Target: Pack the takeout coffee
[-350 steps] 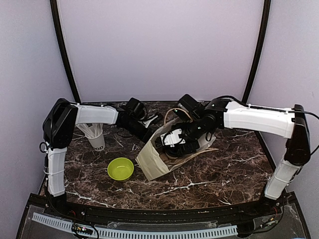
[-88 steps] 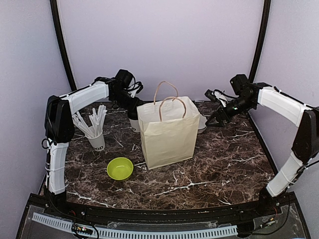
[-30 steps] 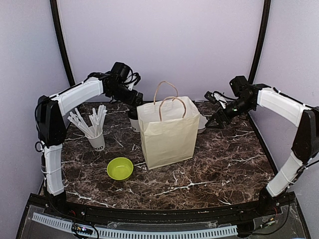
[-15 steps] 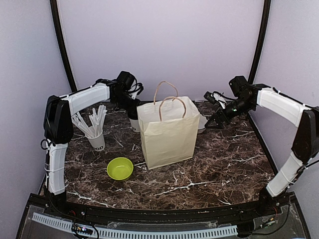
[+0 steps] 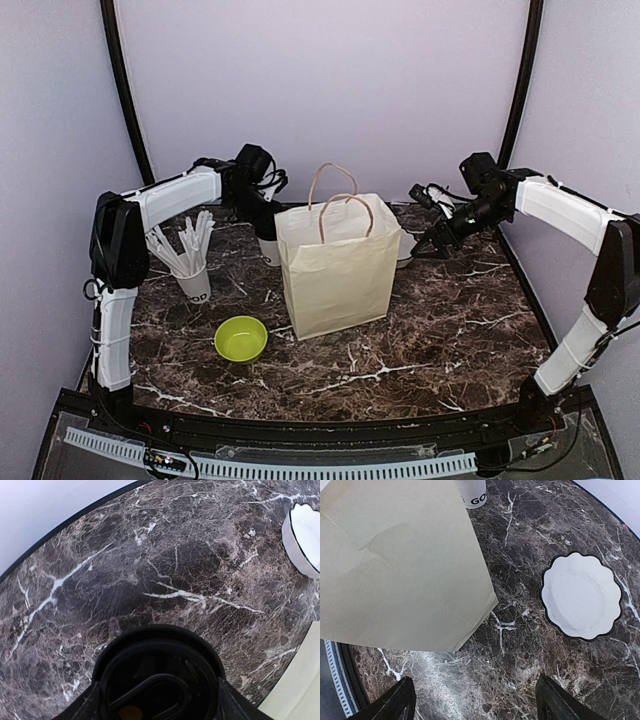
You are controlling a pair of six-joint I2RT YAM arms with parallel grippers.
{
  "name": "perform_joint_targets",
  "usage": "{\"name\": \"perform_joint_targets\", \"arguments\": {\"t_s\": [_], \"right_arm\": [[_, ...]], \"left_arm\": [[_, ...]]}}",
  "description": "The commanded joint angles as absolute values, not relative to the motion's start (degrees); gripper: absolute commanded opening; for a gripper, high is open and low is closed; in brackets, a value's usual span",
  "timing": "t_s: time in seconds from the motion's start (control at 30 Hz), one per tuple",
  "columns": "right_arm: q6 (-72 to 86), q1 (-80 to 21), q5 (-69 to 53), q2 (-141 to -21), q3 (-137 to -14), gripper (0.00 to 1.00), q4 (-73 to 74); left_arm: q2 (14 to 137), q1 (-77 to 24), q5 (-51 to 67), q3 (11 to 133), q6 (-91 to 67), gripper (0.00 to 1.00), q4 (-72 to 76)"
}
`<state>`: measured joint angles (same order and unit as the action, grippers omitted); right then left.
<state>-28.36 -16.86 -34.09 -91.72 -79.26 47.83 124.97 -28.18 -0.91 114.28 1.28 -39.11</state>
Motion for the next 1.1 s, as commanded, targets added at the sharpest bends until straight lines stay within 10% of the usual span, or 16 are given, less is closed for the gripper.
{"name": "perform_joint_targets", "arguments": {"t_s": [0.0,0.63,1.07], "right_arm": [[-27.95,-17.25,-34.9,-91.29,-78.79,0.83,47.46],[-33.18,-17.23,-36.08,-90.34,-95.44,0.83,52.88],[-48.51,-32.99,-30.67,-88.38,-99.22,0.77,61.64]], "left_arm": [[124.22,-28.39,-0.98,118.37,0.97,0.67,-45.1],[92.7,-30.82,-0.2,115.42,3.73,0.61,-48.41],[73.22,-35.04,20.14,105.07,4.3,0.57,-49.92]]}}
